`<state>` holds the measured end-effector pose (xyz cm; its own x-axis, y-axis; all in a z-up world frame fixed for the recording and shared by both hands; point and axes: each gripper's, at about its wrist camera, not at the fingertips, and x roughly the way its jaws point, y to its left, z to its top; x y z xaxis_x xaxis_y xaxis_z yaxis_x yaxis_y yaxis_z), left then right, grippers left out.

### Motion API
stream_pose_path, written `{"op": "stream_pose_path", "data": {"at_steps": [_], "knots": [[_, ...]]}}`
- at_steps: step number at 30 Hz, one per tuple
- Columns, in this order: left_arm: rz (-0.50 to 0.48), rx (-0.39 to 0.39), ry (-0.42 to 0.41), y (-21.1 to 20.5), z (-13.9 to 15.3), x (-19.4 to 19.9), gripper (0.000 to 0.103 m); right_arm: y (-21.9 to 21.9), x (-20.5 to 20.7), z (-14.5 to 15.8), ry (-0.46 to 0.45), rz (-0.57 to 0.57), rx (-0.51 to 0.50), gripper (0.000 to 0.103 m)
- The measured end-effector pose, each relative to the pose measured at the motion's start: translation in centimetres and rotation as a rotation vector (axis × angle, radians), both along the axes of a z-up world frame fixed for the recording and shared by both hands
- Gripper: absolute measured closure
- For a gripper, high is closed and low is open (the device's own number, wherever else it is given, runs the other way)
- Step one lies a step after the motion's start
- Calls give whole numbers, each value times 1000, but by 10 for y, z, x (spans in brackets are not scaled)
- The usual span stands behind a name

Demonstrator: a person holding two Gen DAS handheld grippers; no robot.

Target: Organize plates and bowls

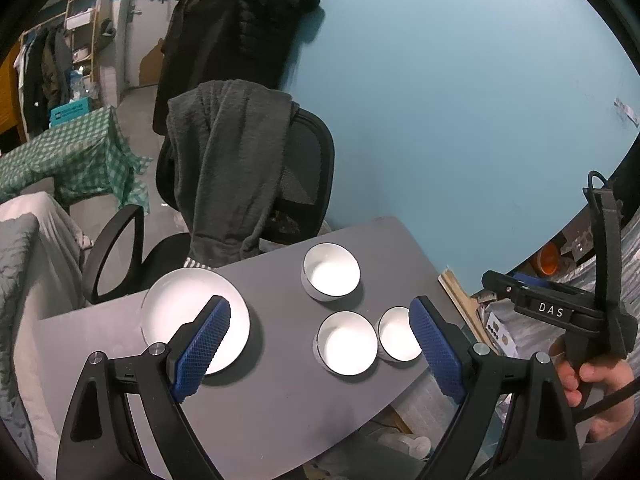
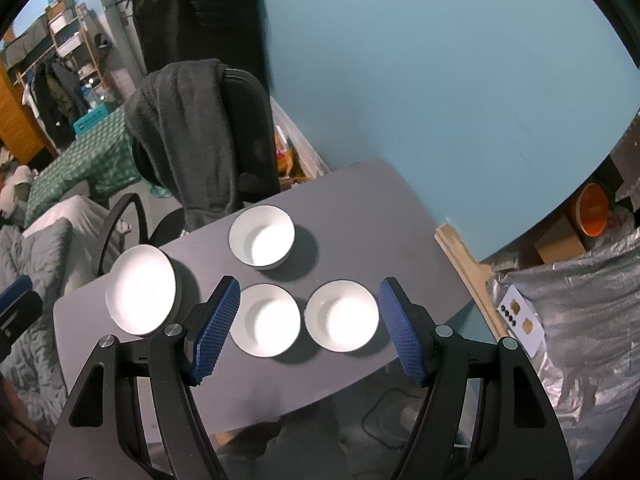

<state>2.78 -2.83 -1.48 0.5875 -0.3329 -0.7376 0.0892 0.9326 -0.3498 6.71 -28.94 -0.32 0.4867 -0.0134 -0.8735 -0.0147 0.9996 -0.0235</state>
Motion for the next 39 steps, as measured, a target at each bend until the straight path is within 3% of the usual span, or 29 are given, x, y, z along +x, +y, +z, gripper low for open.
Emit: {"op": "stream_pose_path", "data": {"at_steps": [10, 15, 23, 32, 39], "knots": [[-35, 3, 54, -28, -14, 21, 11, -14, 15, -6, 25, 8, -15, 32], [-56, 65, 49, -47, -18, 34, 11, -22, 32, -12, 43, 27, -16, 32], [-14, 65, 62, -57, -27, 53, 11, -29, 60, -25, 78, 87, -22, 32], [53, 52, 146, -56, -64, 67, 11, -31, 90, -54, 129, 203, -10, 32], [89, 39, 263, -60, -113, 73, 15, -27, 108, -99, 207, 359, 12, 32]]}}
